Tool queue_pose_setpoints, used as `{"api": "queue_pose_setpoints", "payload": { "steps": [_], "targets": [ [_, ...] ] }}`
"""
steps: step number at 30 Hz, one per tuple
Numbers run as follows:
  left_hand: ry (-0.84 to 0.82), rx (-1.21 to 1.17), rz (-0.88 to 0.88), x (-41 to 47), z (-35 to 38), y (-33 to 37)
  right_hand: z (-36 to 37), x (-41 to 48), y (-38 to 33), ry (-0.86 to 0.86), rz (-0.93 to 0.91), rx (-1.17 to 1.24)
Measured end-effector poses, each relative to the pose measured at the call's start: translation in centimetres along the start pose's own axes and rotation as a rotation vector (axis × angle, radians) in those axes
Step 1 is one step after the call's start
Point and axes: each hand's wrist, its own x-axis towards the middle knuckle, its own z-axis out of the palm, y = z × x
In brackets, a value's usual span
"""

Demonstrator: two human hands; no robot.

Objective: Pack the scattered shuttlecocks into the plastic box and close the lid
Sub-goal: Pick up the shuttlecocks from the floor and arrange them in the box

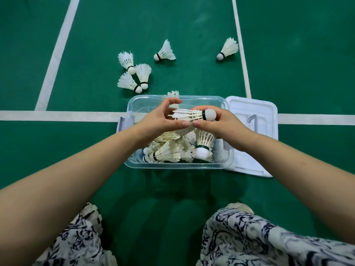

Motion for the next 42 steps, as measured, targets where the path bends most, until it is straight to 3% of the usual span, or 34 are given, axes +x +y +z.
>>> {"api": "queue_pose_setpoints", "payload": {
  "steps": [5,15,21,25,29,35,42],
  "targets": [
    [0.026,0.139,0.000,-0.2,0.2,-0.2,0.2,0.1,0.6,0.007,0.008,-0.040],
    [0.199,0.147,0.099,0.5,-1.1,0.0,-0.1,1.0,1.8,0.115,0.058,-0.175],
    [0.173,0.190,0.099,0.3,-1.5,0.8,-0.4,1.2,1.9,0.238,0.062,-0.159],
    [0.123,0.603,0.109,-0.2,-1.8,1.5,-0.6,1.3,1.9,0.309,0.044,-0.216],
    [-0.031,1.017,0.130,-0.7,-1.0,1.7,-0.8,1.4,1.8,0.336,0.036,-0.244],
    [-0.183,1.419,0.102,0.2,0.5,1.1,-0.8,1.0,1.7,0.324,0.030,-0.234],
    [-0.391,1.698,0.091,1.0,3.1,-0.9,-1.0,0.6,1.5,0.306,0.016,-0.215]
  ]
}}
